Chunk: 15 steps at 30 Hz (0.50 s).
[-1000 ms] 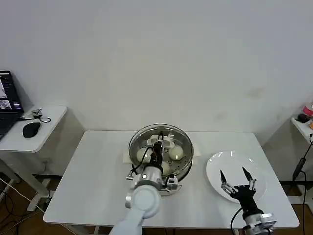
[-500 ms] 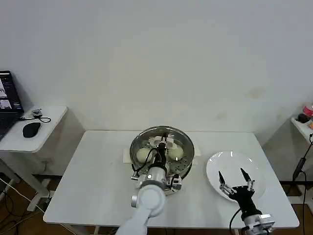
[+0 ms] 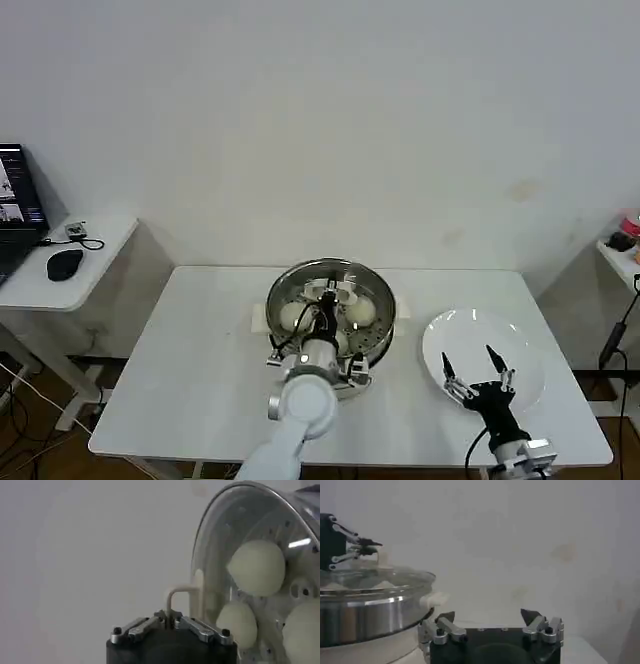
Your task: Take steamed baozi put them in steamer then cover it.
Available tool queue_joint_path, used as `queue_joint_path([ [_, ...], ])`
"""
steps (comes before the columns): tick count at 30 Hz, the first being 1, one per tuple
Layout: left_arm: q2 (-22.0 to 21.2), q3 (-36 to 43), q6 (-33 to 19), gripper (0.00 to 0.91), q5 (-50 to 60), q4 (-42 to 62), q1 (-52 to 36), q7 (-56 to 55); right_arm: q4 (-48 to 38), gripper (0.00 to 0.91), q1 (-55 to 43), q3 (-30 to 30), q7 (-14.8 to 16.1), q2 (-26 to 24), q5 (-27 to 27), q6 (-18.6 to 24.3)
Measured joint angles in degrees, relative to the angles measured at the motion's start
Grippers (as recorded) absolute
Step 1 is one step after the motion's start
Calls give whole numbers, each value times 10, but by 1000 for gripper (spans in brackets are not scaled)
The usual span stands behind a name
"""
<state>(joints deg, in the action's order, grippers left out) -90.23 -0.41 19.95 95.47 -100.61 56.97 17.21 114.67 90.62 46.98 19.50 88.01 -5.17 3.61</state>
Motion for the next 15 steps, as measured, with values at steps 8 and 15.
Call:
queue_joint_path([
  [8, -6, -3, 0, 0, 1, 1, 2, 0, 0, 907, 1, -5, 1, 0, 1, 0],
  [15, -12, -2, 0, 0, 0, 7, 0, -1, 0, 907, 3, -7, 3, 1, 2, 1],
])
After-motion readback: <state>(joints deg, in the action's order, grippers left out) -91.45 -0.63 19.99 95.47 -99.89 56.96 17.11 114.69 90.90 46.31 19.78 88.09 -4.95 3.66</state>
